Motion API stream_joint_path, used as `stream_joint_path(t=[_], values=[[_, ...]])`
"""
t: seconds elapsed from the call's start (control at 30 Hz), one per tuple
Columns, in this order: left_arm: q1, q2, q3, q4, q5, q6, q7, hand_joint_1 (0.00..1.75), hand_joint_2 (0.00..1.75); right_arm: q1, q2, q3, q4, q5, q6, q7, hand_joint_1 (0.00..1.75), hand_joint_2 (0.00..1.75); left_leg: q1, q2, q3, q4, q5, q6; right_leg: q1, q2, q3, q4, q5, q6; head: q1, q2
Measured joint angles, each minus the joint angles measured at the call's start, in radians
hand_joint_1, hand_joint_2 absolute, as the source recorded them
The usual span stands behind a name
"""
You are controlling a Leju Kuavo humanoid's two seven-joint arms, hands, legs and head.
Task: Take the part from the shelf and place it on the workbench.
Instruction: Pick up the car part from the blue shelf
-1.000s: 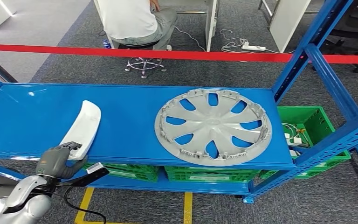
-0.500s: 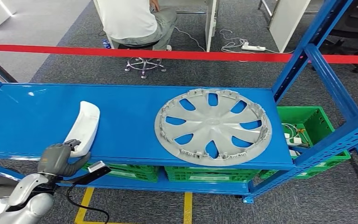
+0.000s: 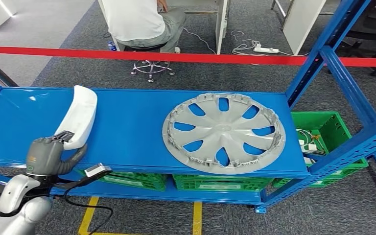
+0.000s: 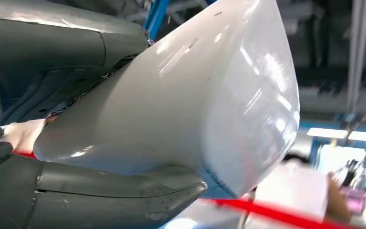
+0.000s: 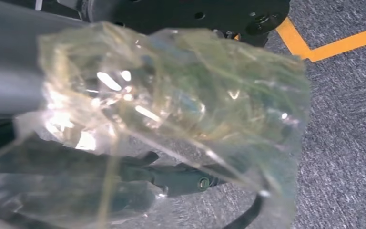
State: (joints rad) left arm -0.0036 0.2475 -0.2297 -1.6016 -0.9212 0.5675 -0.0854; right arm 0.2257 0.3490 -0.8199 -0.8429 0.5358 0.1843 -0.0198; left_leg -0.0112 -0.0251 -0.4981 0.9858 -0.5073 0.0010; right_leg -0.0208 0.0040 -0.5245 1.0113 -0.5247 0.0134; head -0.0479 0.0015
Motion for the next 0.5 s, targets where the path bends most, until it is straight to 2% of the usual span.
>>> stream_joint_path(t=[0.2,0.5], values=[[-0.01,0.022,0.002,-0.06,-0.024,0.035,-0.015,1.75,1.75,-0.002,0.0,-0.011,0.005,0.006,0.01,-0.004,0.0,0.0,0.0,0.0,0.0,0.0,0.0,0.0,0.0,0.0,0.0,0.0,0.0,0.0,0.0,0.0],[-0.012,0.036,-0.002,-0.076,-0.074,0.042,-0.007,1.75,1.75,-0.002,0.0,-0.01,0.006,-0.009,0.006,-0.003,0.0,0.0,0.0,0.0,0.0,0.0,0.0,0.0,0.0,0.0,0.0,0.0,0.0,0.0,0.0,0.0]])
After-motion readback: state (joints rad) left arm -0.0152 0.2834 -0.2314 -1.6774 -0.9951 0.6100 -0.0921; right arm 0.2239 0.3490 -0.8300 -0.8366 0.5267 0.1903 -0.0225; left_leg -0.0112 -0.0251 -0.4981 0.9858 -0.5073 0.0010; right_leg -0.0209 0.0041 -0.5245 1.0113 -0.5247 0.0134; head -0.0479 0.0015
